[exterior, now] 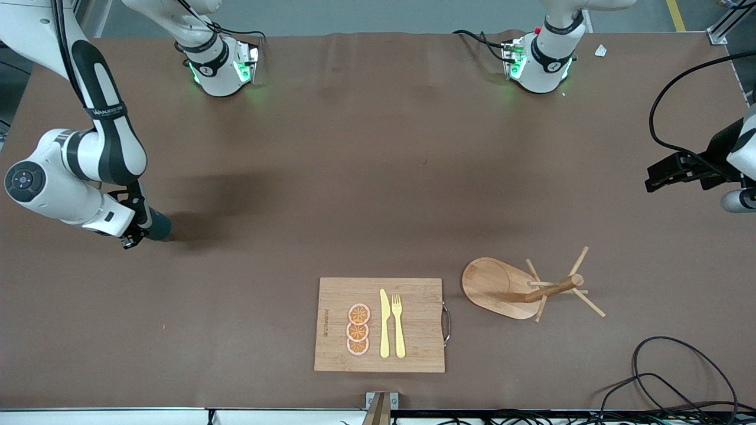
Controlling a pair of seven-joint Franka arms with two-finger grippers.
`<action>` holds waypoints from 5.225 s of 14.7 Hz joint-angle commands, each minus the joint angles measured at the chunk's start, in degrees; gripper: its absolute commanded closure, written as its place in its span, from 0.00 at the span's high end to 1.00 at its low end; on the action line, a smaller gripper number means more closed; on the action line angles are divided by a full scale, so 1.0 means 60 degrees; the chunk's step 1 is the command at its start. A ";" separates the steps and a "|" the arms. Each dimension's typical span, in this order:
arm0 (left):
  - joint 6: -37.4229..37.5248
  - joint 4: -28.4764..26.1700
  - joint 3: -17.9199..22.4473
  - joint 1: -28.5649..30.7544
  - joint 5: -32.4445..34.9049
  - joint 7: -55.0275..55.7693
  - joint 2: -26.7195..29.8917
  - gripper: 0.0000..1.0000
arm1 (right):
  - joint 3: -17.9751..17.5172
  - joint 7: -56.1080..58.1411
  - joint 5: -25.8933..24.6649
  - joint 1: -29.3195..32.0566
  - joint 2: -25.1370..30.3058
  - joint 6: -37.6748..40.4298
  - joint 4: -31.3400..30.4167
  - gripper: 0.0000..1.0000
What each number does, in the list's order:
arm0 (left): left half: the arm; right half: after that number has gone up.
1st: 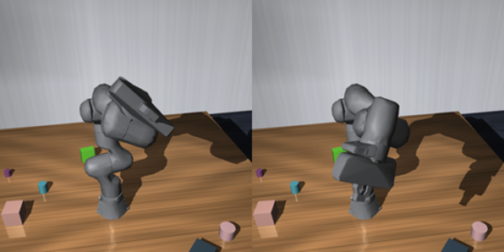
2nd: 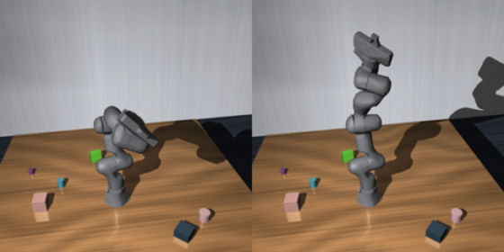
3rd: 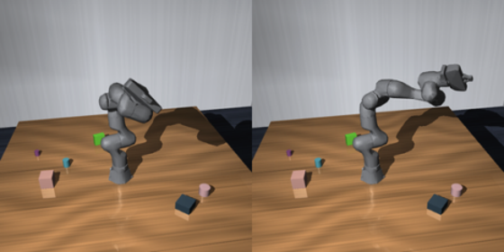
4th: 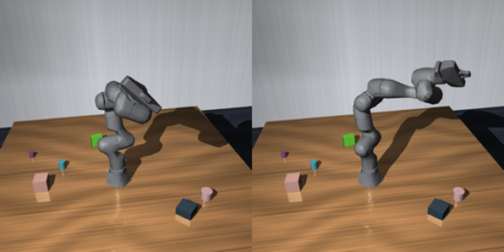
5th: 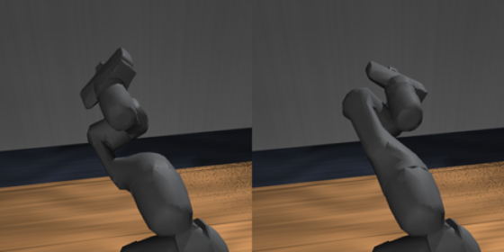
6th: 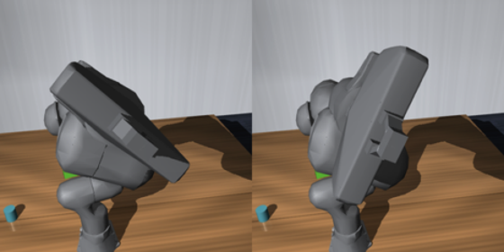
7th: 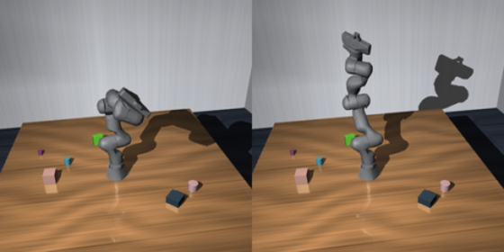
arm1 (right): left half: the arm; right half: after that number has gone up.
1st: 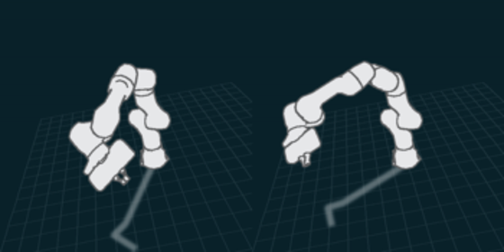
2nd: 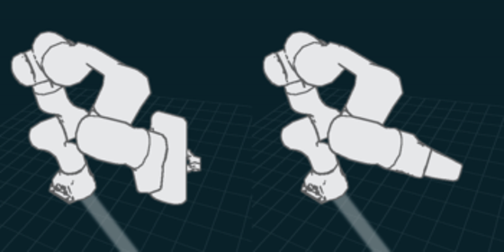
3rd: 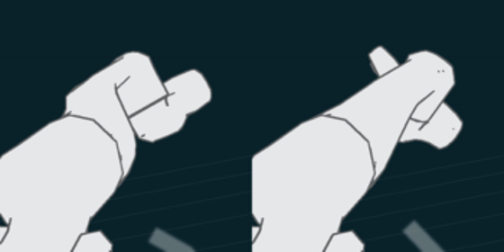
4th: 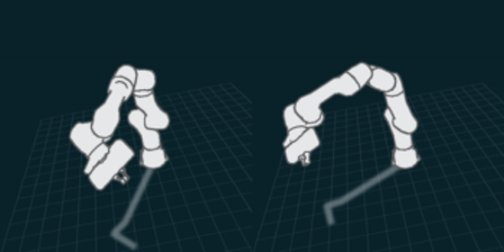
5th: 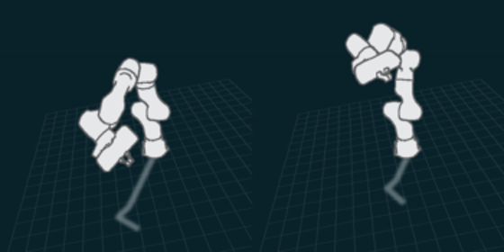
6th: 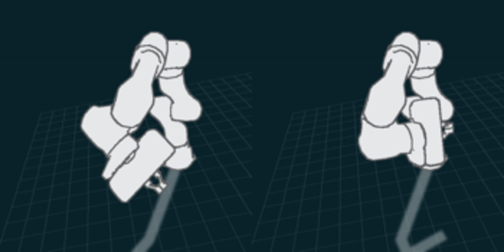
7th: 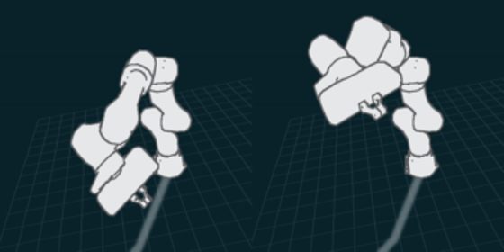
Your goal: Transfer cup from left to right arm and place
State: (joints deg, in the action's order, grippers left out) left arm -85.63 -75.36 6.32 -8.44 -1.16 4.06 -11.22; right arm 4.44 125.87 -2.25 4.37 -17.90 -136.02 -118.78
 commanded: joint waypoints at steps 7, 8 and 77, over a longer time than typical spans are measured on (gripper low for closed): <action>0.0093 -0.0126 0.0030 0.0000 -0.0114 -0.0106 0.0170 1.00 | -0.0081 0.2957 -0.0065 -0.0113 0.0112 -0.1877 -0.1148 0.00; 0.0078 -0.0126 0.0030 0.0000 -0.0114 -0.0106 0.0170 1.00 | -0.0081 0.2928 -0.0035 -0.0127 0.0098 -0.2200 -0.1296 0.00; -0.1328 -0.2353 -0.0043 -0.0015 0.0604 -0.0018 0.1679 1.00 | -0.0008 -2.0715 0.0492 -0.0611 0.3877 0.9750 0.5059 1.00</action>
State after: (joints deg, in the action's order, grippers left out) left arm -93.95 -90.88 6.18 -8.75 1.97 4.18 -0.44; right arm 4.54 1.88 -0.43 0.05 4.29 -78.36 -89.09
